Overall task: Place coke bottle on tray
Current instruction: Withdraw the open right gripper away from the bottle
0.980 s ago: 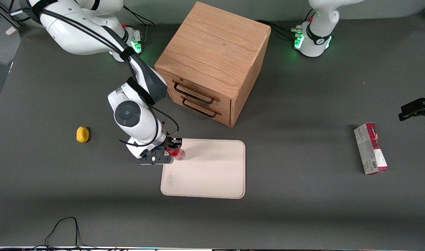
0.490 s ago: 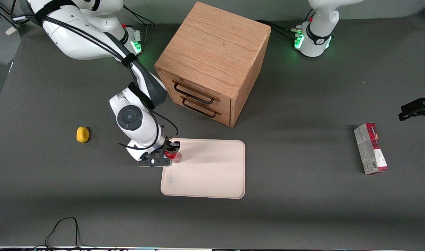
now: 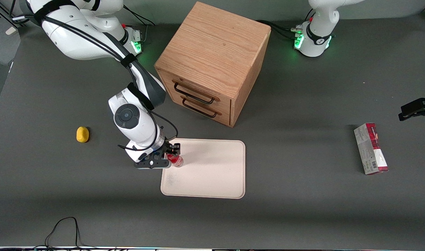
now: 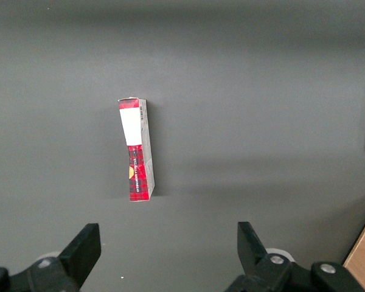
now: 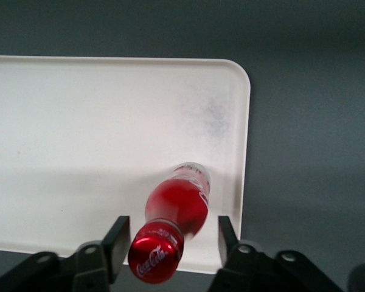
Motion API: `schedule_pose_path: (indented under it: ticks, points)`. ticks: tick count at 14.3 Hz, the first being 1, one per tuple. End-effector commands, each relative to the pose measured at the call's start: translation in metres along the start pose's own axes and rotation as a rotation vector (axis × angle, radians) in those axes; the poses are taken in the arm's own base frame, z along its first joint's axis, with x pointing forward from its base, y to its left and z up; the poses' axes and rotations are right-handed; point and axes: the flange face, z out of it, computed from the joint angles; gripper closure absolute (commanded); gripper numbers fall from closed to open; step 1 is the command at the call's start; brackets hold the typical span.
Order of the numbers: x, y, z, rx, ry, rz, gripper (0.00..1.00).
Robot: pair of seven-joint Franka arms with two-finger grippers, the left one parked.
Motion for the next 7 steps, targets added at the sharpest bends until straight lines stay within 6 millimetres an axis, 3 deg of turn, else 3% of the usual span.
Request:
schedule_pose_path:
  ticks: [1, 3, 7]
  points:
    - [0.005, 0.003, -0.029, -0.016, 0.051, -0.007, 0.0]
    - [0.005, 0.014, -0.061, -0.073, 0.051, -0.071, 0.0]
    - [0.007, 0.081, -0.166, -0.132, -0.004, -0.139, 0.0]
